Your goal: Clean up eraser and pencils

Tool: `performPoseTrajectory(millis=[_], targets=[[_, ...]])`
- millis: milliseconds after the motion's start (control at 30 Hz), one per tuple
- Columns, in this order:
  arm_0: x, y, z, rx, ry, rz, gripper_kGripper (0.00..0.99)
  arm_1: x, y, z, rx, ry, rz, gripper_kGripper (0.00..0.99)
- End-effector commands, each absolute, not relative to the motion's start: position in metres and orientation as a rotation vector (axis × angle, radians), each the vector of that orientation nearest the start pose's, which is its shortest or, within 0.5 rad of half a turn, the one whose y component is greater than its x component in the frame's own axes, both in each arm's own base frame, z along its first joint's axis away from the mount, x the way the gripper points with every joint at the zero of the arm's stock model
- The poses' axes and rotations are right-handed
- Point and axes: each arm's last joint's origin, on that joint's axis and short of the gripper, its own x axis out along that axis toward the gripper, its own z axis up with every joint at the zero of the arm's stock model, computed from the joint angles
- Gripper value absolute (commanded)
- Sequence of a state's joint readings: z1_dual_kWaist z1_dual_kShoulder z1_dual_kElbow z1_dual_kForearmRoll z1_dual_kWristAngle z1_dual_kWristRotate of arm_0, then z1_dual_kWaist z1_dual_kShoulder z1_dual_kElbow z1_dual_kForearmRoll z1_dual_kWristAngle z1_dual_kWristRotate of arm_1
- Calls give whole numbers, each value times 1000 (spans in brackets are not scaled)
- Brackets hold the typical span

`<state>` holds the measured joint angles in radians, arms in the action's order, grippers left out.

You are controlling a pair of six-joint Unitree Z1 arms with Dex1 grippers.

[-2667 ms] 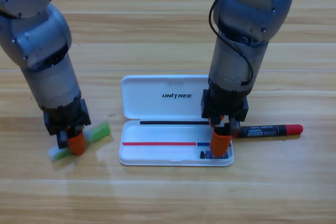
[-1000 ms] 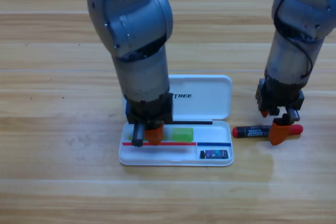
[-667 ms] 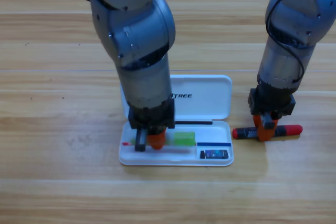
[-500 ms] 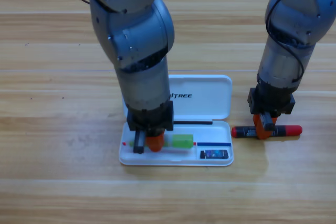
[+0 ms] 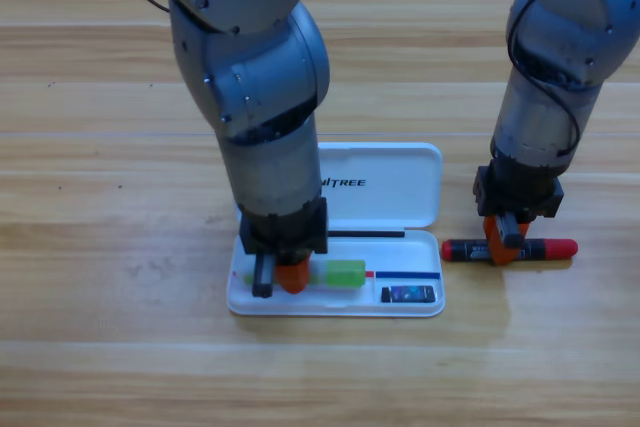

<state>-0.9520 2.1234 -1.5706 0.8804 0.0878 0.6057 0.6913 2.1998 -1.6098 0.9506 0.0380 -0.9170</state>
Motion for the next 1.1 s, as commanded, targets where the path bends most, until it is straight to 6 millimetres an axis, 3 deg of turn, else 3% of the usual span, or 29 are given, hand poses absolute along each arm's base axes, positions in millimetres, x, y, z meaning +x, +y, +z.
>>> performPoseTrajectory(millis=[33,67,133,167,200,567,700,800,933,1100], targets=[[242,-344,187,1245,1121,-1114,0,310,248,228,-1171,1145,1225,0],[241,-344,187,1245,1123,-1112,101,305,247,235,-1170,1137,1228,0],[241,-343,186,1246,1127,-1107,698,297,245,249,-1170,1123,1234,0],[241,-343,186,1243,1130,-1104,882,292,244,255,-1170,1114,1239,0],[241,-343,186,1245,1130,-1102,965,287,244,260,-1172,1109,1244,0],[241,-341,189,1248,1127,-1087,990,263,252,279,-1169,1063,1292,0],[236,-331,215,1240,1086,-1071,990,256,270,283,-1180,1044,1311,0],[246,-298,255,1183,1066,-1004,990,255,291,278,-1189,1040,1323,0],[257,-233,301,1047,1077,-910,990,258,321,266,-1197,1032,1336,0],[263,-160,316,892,1118,-850,990,267,359,245,-1208,1028,1348,0]])
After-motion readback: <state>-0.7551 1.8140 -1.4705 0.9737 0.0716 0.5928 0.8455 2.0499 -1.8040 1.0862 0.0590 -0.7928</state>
